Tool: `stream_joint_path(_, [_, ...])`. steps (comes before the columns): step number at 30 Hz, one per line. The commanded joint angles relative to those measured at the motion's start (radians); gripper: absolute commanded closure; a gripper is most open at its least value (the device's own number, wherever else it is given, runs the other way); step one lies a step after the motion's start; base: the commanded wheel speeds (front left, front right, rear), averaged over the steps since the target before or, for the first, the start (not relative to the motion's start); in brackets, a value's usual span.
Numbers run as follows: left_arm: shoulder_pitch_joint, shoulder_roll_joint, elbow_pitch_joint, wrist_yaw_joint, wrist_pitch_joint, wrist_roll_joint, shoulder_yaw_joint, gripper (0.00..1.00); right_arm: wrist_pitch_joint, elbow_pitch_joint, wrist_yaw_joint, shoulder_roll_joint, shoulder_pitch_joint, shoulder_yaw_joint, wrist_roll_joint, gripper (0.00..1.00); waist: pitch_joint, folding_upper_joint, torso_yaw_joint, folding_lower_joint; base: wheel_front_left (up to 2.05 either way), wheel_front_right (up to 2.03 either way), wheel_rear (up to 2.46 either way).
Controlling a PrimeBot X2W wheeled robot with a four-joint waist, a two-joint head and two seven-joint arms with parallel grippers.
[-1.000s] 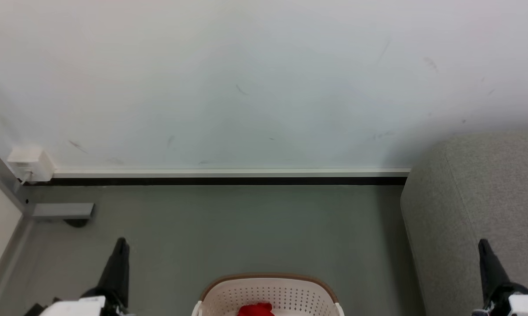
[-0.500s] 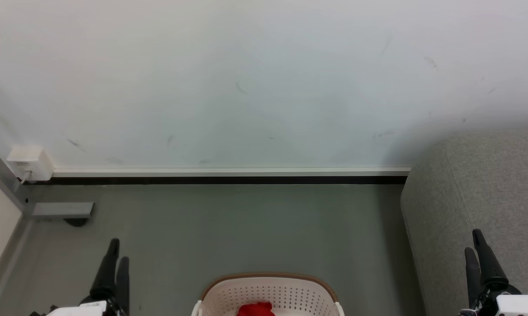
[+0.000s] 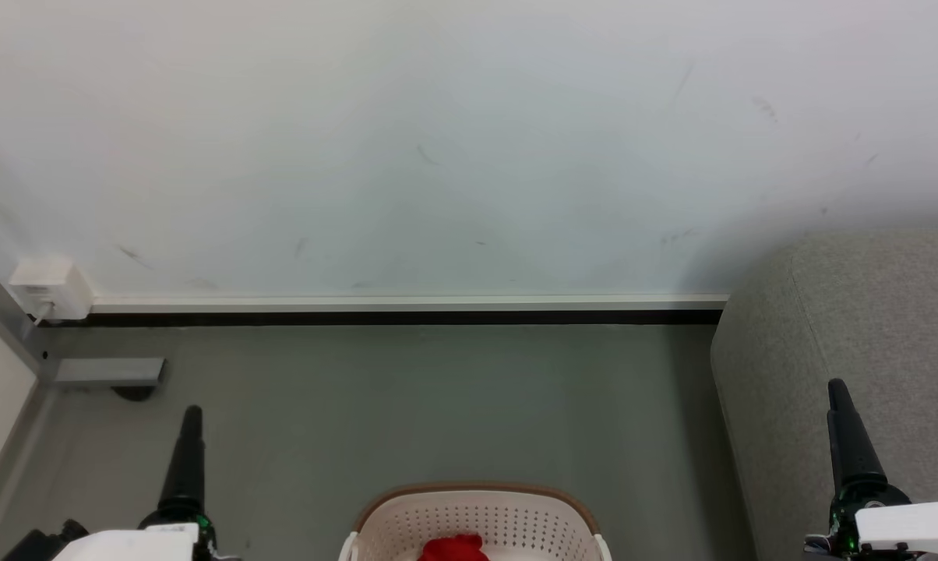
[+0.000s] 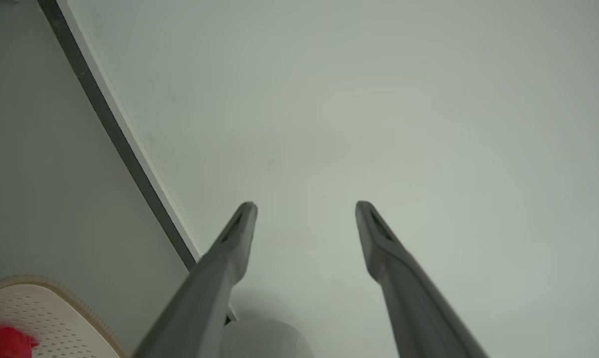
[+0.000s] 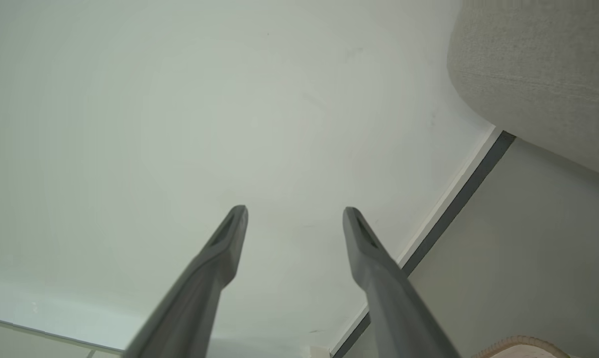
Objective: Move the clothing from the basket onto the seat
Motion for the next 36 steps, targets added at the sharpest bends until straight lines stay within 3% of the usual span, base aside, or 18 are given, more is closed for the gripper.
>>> stream_joint_path(1, [-0.02,0.009,-0.027,0.007,-0.011,0.055,-0.001,0.0,-0.013,-0.027,0.0,-0.011,-0.028,0.01,-0.05,0.0,0.001,0.0,0.0,0.0,0.0,0.0,0.0])
stream_joint_path(21, [0.0,0.011,-0.084,0.102,-0.081,0.512,-0.086,0.0,-0.084,-0.01,-0.001,-0.038,-0.033,0.064,-0.483,0.0,0.003,0.0,-0.003,0.0,0.0,0.0,0.0])
stream_joint_path(36, [0.012,0.017,-0.082,0.184,-0.126,0.806,-0.123,0.0,-0.129,-0.003,-0.001,-0.034,-0.037,0.084,-0.72,0.0,-0.001,0.0,-0.006,0.0,0.0,0.0,0.0])
